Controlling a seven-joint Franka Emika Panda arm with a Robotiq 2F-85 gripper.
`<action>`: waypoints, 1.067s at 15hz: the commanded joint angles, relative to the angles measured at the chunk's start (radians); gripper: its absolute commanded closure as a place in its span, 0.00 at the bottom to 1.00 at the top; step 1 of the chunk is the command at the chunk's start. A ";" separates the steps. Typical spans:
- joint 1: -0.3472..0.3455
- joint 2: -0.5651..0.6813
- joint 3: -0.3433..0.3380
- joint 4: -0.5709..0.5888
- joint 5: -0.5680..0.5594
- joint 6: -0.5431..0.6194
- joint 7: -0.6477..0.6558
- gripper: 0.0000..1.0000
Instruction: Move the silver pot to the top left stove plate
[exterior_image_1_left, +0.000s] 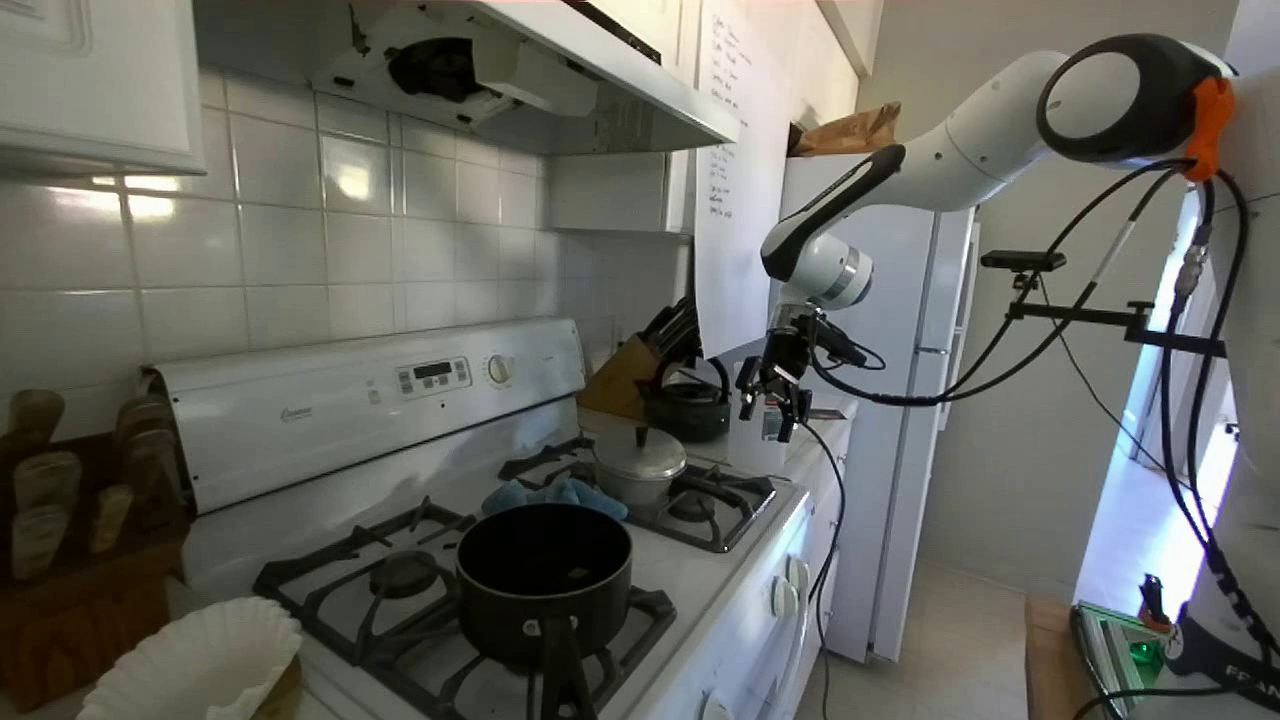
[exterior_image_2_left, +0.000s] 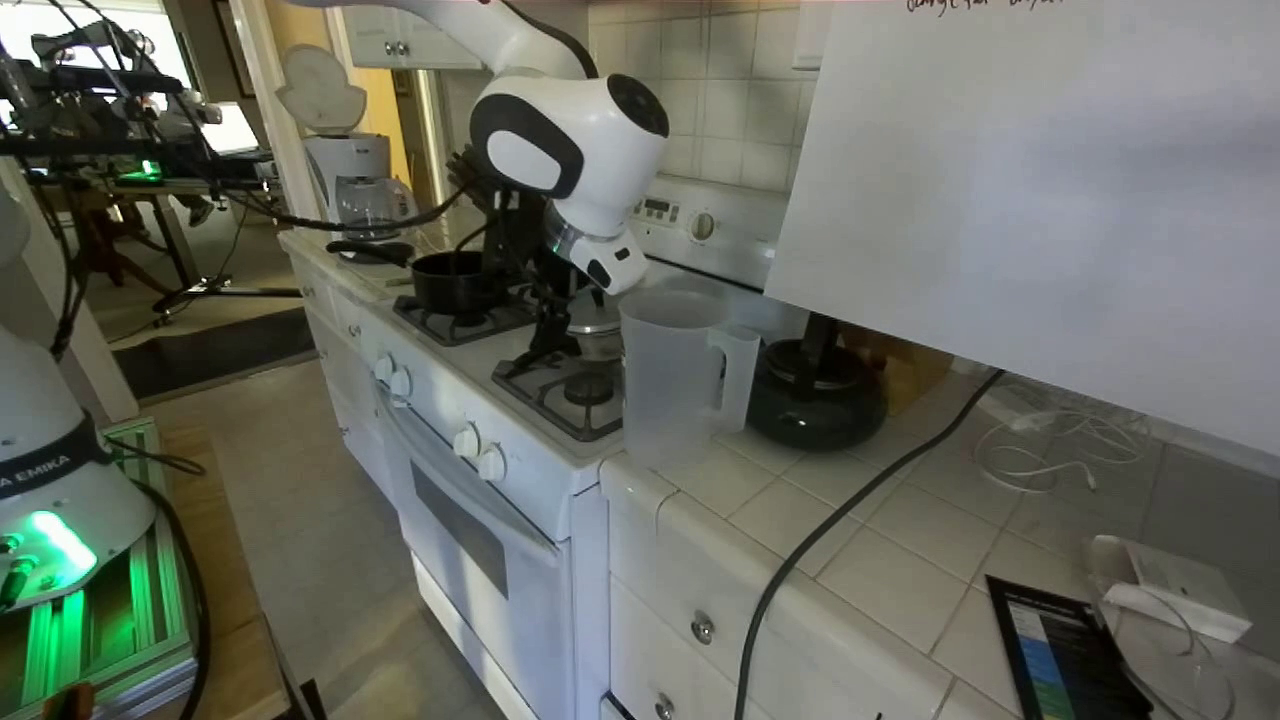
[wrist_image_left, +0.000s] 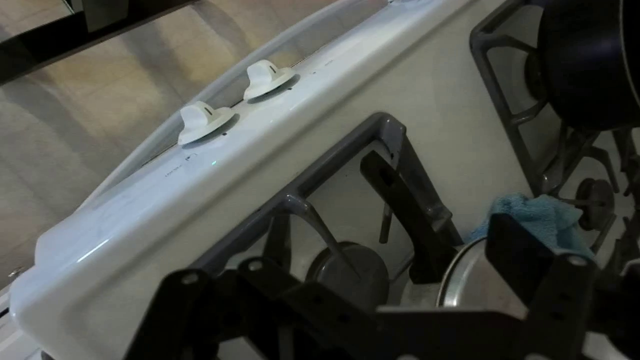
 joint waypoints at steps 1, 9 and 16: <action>-0.009 -0.014 0.009 -0.014 0.003 0.017 0.001 0.00; 0.100 0.011 0.050 -0.187 -0.215 0.416 0.057 0.00; 0.116 -0.001 0.134 -0.262 -0.195 0.570 0.026 0.00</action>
